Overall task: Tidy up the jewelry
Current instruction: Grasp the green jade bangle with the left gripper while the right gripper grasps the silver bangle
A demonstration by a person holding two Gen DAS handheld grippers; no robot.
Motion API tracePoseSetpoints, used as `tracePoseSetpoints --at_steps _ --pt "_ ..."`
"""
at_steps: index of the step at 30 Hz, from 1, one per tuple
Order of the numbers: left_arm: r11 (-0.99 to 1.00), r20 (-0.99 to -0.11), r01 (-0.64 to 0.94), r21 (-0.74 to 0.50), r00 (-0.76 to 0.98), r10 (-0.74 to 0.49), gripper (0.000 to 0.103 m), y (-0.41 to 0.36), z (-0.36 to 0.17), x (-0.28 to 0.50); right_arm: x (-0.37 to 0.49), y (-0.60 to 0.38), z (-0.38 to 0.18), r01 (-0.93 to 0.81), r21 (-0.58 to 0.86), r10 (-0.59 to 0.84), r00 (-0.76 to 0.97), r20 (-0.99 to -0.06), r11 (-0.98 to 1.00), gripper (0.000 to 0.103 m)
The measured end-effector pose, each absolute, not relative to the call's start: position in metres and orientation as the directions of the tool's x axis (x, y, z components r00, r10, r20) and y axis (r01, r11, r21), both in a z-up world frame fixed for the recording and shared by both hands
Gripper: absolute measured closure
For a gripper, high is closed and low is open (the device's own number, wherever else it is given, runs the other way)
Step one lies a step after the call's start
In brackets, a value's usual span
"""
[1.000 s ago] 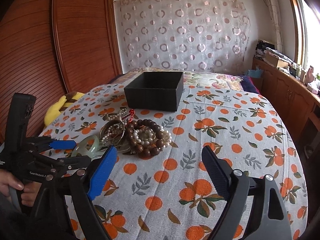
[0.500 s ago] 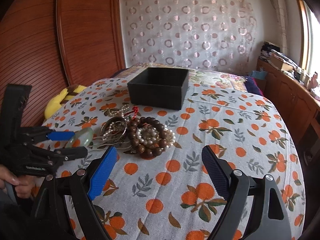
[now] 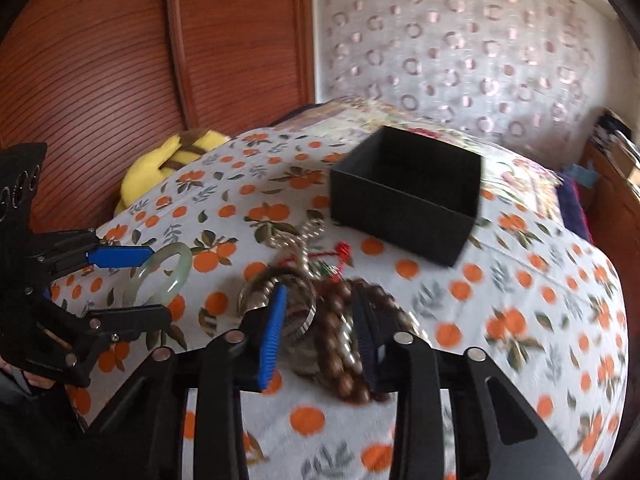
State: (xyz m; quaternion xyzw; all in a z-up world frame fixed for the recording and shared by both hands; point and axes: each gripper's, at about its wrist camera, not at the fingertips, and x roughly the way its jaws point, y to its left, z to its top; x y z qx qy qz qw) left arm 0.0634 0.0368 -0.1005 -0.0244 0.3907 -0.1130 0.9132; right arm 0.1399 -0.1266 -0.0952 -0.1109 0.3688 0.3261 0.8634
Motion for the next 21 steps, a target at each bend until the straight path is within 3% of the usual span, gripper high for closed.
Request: tracePoseSetpoints --at_steps 4,10,16,21 --pt "0.975 -0.7 0.178 -0.13 0.68 -0.217 0.035 0.044 -0.098 0.064 0.149 -0.111 -0.102 -0.687 0.03 0.472 0.467 -0.747 0.726 0.076" --pt "0.977 -0.694 0.174 -0.121 0.689 -0.208 0.035 0.05 -0.097 0.069 0.157 -0.097 -0.11 -0.707 -0.03 0.425 0.458 -0.781 0.706 0.077" --pt "0.977 -0.686 0.169 -0.126 0.697 -0.209 0.035 0.054 -0.095 0.068 0.15 -0.093 -0.114 -0.728 -0.105 0.388 0.475 -0.79 0.678 0.097" --pt "0.978 -0.687 0.164 -0.13 0.696 -0.208 0.035 0.055 -0.096 0.067 0.142 -0.1 -0.107 -0.724 -0.112 0.409 0.502 -0.762 0.68 0.098"
